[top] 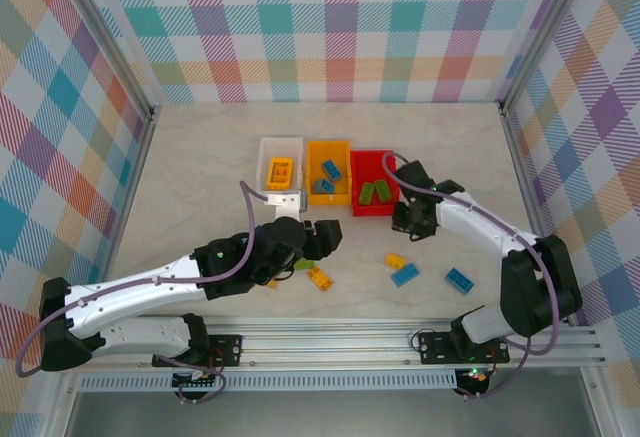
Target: Sort the legos into containers by color
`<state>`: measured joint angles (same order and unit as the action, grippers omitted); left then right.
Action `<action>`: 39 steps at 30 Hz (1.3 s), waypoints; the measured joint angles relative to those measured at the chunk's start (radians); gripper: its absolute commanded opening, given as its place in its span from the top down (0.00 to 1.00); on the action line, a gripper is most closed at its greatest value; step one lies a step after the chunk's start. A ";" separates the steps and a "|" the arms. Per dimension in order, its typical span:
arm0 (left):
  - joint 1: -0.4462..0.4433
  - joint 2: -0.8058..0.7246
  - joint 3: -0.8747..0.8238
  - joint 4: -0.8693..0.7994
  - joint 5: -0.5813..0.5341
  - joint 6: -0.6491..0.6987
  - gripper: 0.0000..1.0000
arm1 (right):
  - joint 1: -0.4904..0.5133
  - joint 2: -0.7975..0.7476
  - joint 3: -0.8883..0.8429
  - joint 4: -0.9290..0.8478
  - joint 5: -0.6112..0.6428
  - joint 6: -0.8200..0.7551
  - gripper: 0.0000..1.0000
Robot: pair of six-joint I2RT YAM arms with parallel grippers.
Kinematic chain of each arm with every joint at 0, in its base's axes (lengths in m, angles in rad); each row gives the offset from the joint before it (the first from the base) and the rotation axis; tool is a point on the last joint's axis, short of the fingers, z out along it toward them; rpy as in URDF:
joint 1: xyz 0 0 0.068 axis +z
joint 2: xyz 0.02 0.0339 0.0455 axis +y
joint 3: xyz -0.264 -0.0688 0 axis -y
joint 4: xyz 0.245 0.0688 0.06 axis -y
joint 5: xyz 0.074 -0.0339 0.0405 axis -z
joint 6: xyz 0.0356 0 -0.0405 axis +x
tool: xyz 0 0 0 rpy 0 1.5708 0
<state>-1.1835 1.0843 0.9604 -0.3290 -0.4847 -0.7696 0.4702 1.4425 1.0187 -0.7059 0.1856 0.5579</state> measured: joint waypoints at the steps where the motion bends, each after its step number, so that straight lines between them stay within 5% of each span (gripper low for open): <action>1: 0.000 0.001 0.008 -0.009 -0.016 0.003 0.29 | 0.028 0.003 0.064 -0.001 0.006 -0.005 0.71; 13: 0.002 0.122 0.227 -0.164 -0.154 0.026 0.32 | 0.004 0.520 0.646 -0.053 0.075 -0.058 0.65; 21: 0.015 0.136 0.233 -0.260 -0.149 0.006 0.33 | -0.029 0.644 0.767 -0.109 0.074 -0.094 0.41; 29: 0.017 0.214 0.220 -0.228 -0.035 0.054 0.34 | -0.024 0.439 0.698 -0.133 0.069 -0.103 0.40; 39: 0.017 0.419 0.222 -0.124 0.129 0.113 0.36 | -0.032 -0.230 0.332 -0.254 0.103 -0.020 0.38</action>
<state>-1.1664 1.5032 1.1828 -0.4534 -0.3553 -0.6563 0.4377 1.2121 1.3502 -0.9600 0.2890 0.5381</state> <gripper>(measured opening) 0.646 0.609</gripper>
